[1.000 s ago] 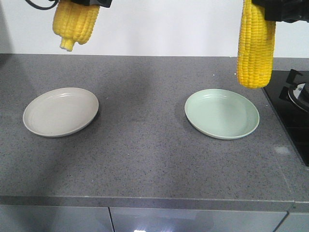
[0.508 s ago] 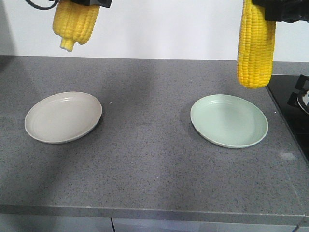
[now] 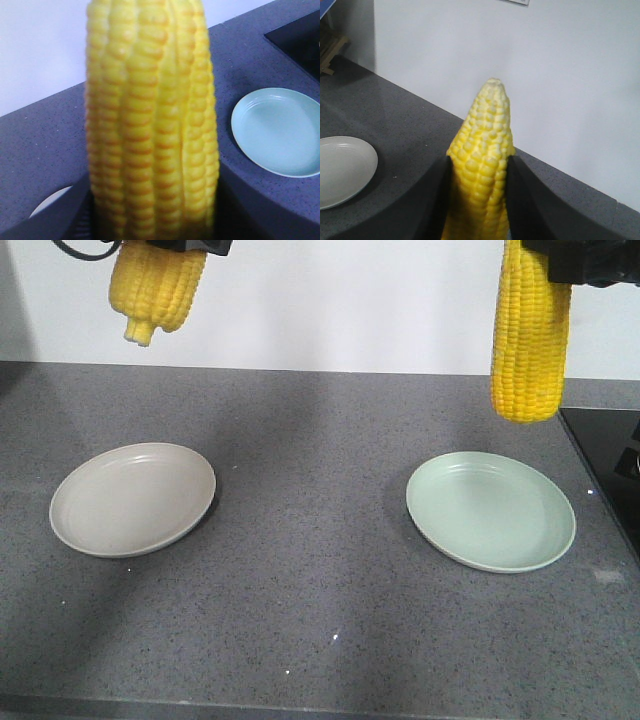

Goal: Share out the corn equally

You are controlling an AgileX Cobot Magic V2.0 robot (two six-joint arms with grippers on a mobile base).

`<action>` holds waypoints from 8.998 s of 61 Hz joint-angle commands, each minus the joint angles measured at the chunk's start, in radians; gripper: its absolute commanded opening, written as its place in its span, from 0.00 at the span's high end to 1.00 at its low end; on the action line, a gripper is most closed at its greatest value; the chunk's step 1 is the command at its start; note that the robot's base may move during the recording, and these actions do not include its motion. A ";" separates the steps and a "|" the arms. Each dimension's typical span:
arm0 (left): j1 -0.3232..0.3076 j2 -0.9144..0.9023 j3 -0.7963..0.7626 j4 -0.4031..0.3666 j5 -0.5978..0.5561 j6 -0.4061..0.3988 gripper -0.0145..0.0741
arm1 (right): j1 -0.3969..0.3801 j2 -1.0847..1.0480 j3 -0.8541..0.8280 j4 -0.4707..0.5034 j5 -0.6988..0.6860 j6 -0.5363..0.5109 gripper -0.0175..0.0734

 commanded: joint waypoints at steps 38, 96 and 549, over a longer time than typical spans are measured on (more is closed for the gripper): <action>-0.001 -0.036 -0.025 0.003 -0.034 -0.008 0.84 | -0.007 -0.023 -0.031 0.020 -0.066 -0.005 0.81; -0.001 -0.036 -0.025 0.003 -0.034 -0.008 0.84 | -0.007 -0.023 -0.031 0.020 -0.066 -0.005 0.81; 0.247 -0.964 1.778 -0.293 -1.162 0.029 0.85 | -0.007 -0.842 1.101 0.025 -0.314 0.025 0.82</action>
